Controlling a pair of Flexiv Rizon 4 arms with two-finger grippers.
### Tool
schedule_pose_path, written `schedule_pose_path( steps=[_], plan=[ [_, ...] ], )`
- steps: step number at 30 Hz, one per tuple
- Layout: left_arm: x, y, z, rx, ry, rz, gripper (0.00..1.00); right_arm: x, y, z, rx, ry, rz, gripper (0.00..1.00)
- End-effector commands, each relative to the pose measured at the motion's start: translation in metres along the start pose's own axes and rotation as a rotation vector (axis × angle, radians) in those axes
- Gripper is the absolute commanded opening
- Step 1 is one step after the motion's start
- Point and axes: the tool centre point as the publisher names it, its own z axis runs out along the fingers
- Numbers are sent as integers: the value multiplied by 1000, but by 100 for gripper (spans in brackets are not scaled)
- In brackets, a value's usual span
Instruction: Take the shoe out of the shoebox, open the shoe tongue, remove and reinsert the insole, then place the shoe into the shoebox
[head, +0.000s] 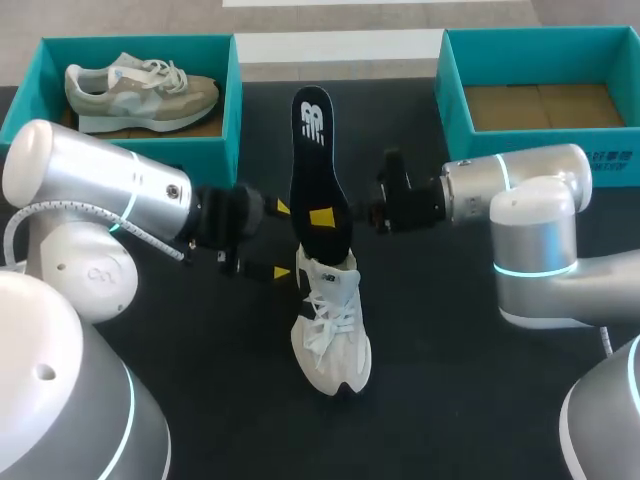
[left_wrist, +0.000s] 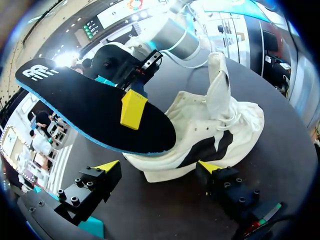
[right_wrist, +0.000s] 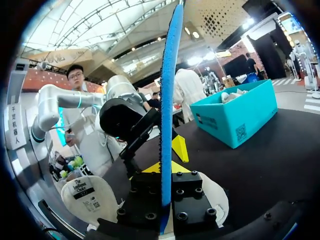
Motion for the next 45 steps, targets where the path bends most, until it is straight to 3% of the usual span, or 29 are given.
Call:
schedule_pose_path(
  steps=[1,16,23,24,26,31,39,41,42,43,45],
  plan=[
    [0,0,0,-3,1,0,100,-1,-7,1,6,12,-2,0],
    [0,0,0,-3,1,0,100,21,-61,14,7,40,141,0],
    [0,0,0,-3,1,0,100,24,-54,10,1,15,135,0],
    [0,0,0,-3,1,0,100,23,-51,8,7,8,128,5],
    [0,0,0,-3,1,0,100,23,-42,6,12,4,107,31],
    [0,0,0,-3,1,0,100,21,-26,3,33,4,72,38],
    [0,0,0,-3,1,0,100,8,-4,1,65,19,22,35],
    [0,0,0,-3,1,0,100,4,-2,0,75,30,30,29],
    [0,0,0,-3,1,0,100,2,-3,-1,82,43,47,21],
    [0,0,0,-3,1,0,100,0,-6,-1,94,47,68,0],
    [0,0,0,-3,1,0,100,-1,-11,-1,110,63,98,0]
  ],
)
